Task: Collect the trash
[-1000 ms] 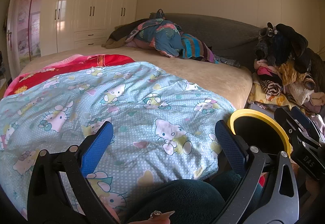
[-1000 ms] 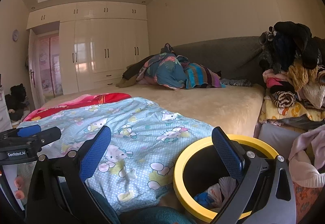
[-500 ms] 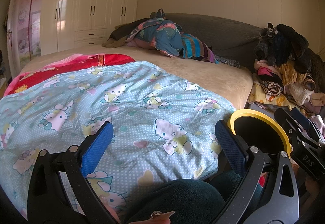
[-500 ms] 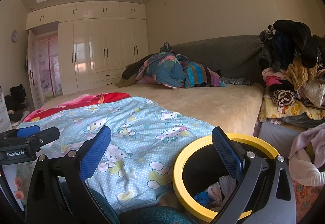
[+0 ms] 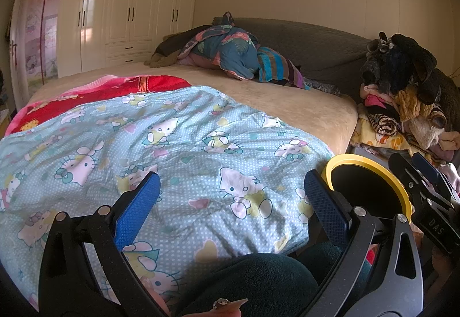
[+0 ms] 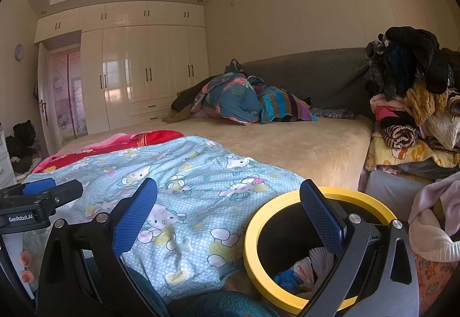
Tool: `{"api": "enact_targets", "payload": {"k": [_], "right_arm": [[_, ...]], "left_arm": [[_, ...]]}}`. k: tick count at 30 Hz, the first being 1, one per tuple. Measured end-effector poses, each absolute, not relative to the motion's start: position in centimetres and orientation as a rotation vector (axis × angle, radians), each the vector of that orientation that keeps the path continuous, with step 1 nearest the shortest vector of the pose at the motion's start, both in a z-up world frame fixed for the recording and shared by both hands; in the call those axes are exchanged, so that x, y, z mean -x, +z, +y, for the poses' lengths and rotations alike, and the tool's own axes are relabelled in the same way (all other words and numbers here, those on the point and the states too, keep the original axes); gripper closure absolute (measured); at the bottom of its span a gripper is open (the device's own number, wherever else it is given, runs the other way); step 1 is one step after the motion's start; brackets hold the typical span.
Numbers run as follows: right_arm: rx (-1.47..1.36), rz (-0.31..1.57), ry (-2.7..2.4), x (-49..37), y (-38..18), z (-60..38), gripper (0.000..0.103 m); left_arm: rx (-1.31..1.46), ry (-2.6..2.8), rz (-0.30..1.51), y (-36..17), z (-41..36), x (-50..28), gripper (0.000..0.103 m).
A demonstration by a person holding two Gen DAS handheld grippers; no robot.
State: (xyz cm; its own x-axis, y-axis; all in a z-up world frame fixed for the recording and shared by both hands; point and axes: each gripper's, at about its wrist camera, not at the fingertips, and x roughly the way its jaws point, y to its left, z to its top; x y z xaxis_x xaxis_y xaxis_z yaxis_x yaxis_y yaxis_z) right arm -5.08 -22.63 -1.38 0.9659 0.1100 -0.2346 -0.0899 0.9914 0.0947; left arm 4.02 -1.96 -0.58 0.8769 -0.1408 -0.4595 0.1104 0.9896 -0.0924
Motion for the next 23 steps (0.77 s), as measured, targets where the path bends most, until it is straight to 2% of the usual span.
{"api": "enact_targets", "payload": {"k": [8, 12, 15, 18, 23], "right_arm": [[-0.051, 0.242, 0.066, 4.9, -1.2, -21.8, 0.006], [-0.076, 0.262, 0.122, 3.2, 0.0, -19.1, 0.006], [-0.065, 0.306, 0.256, 1.2, 1.2, -13.7, 0.006], [-0.017, 0.406, 0.459, -1.0, 1.2, -4.4, 0.006], [0.176, 0.670, 0.745, -3.9, -3.1, 13.0, 0.006]], "left_arm": [[0.107, -0.096, 0.509, -0.8, -1.2, -4.2, 0.011], [0.204, 0.004, 0.547, -1.3, 2.0, -4.9, 0.011], [0.249, 0.154, 0.582, -1.8, 6.9, -5.2, 0.011], [0.276, 0.371, 0.600, -2.6, 14.5, -4.2, 0.011], [0.342, 0.756, 0.667, -5.4, 29.7, 0.4, 0.011]]}}
